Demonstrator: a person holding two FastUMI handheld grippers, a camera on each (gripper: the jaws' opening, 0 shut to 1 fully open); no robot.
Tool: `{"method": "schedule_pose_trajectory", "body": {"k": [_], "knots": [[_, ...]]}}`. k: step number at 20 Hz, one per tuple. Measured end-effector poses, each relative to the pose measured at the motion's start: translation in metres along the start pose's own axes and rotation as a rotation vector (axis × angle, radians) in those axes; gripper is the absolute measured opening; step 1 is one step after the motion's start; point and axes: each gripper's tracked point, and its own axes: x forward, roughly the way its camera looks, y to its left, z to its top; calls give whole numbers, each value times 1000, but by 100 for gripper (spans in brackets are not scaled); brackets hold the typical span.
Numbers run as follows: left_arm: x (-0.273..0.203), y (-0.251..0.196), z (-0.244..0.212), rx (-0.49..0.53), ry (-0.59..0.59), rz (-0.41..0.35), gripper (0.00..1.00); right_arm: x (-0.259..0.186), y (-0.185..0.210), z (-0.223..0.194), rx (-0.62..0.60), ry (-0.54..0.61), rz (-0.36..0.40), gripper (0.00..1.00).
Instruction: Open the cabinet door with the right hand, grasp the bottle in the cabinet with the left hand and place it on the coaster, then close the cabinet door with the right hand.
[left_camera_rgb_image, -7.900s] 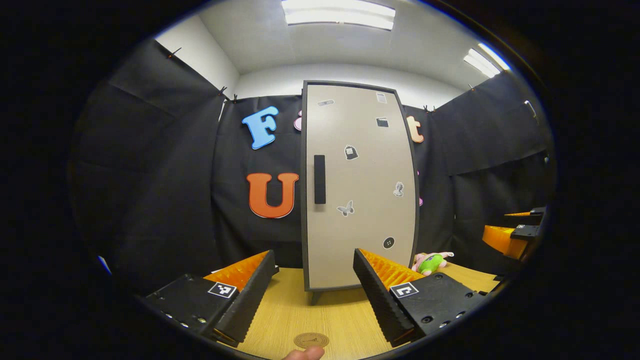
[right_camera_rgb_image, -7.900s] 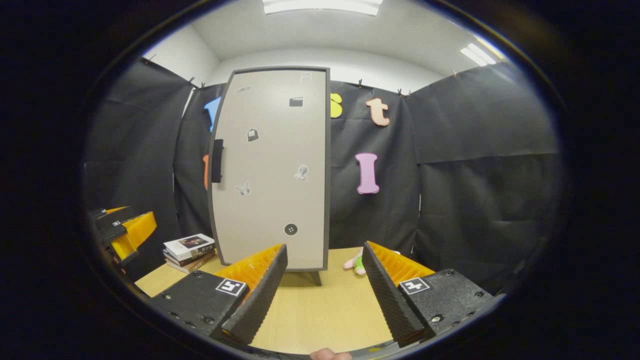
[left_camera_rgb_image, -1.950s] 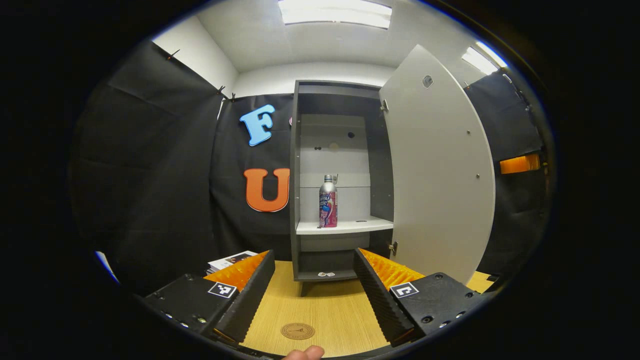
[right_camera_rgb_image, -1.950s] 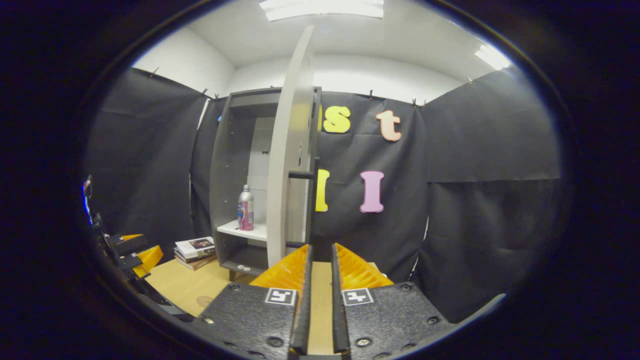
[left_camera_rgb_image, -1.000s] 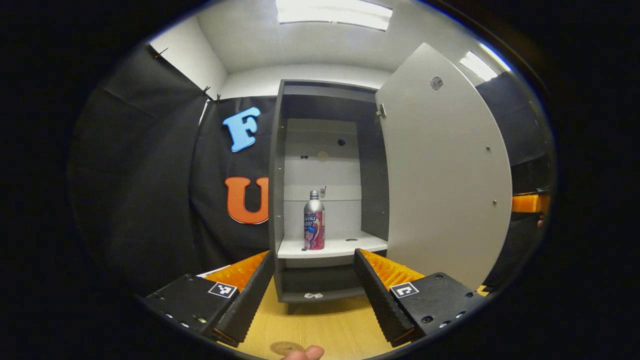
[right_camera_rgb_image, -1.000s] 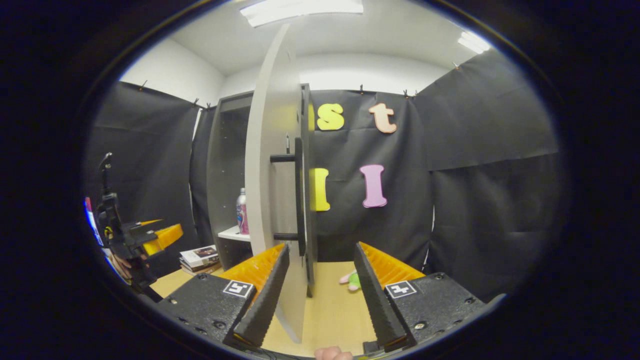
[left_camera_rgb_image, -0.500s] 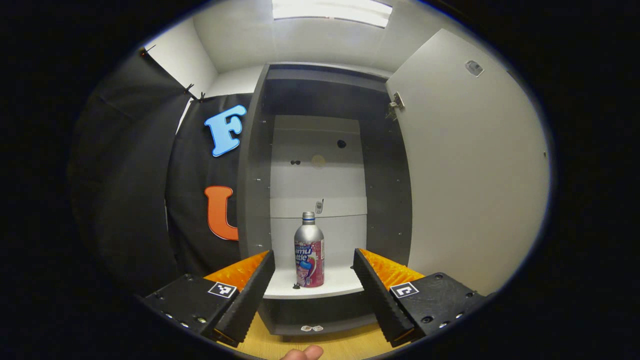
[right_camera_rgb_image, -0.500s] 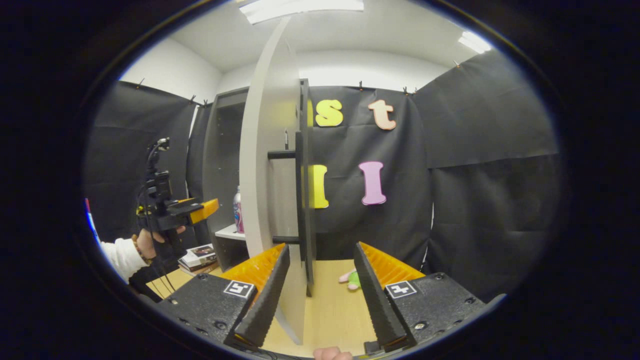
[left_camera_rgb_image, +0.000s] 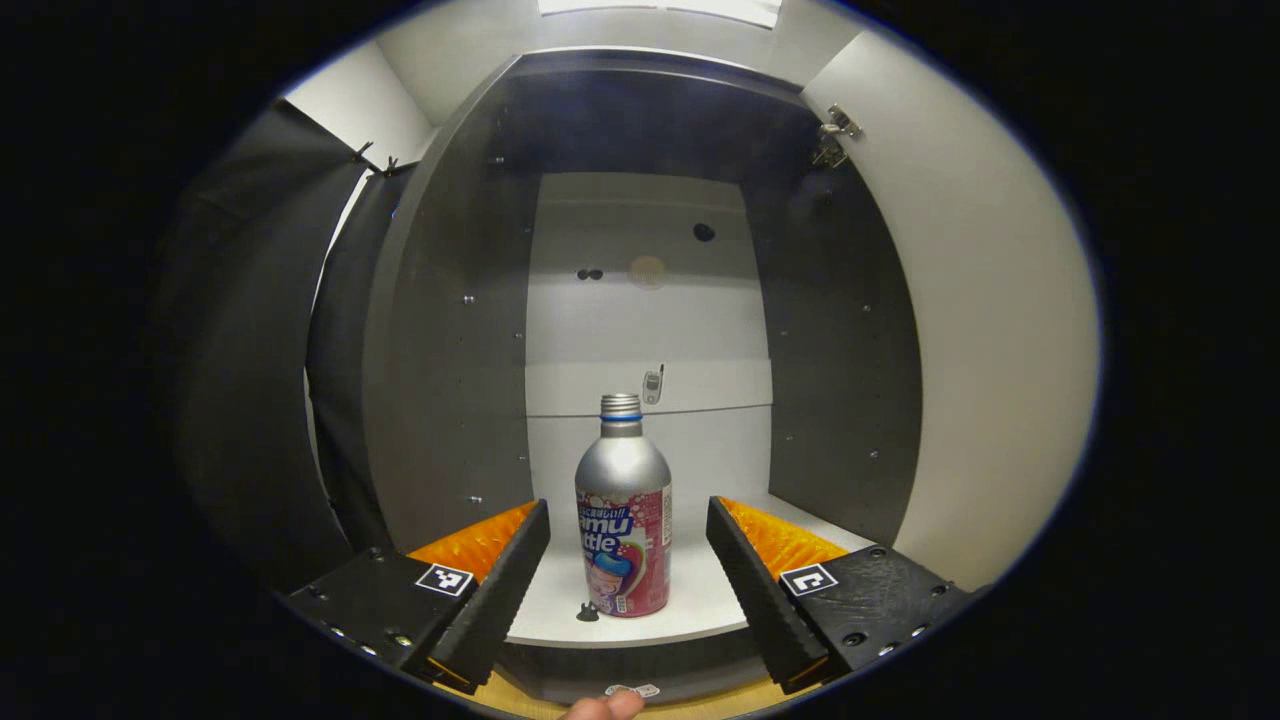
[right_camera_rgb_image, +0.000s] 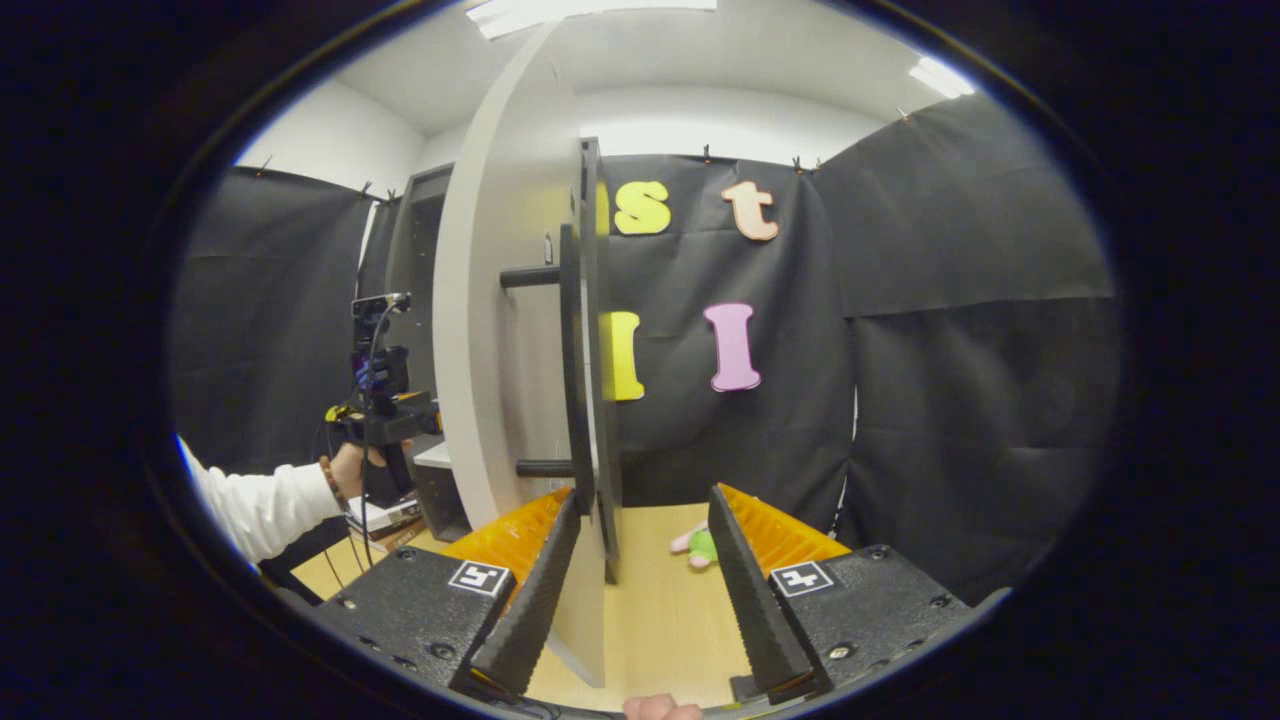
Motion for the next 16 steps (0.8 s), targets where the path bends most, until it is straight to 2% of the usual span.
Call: {"method": "schedule_pose_trajectory", "body": {"k": [7, 14, 16], "knots": [[39, 1, -12, -20, 22, 15, 95, 4, -2, -3, 4, 10, -12, 81], [54, -5, -19, -42, 40, -1, 95, 5, -2, -4, -1, 9, -19, 81], [55, -3, -18, -41, 41, 10, 90, 5, -2, -4, 0, 9, -20, 81]]}}
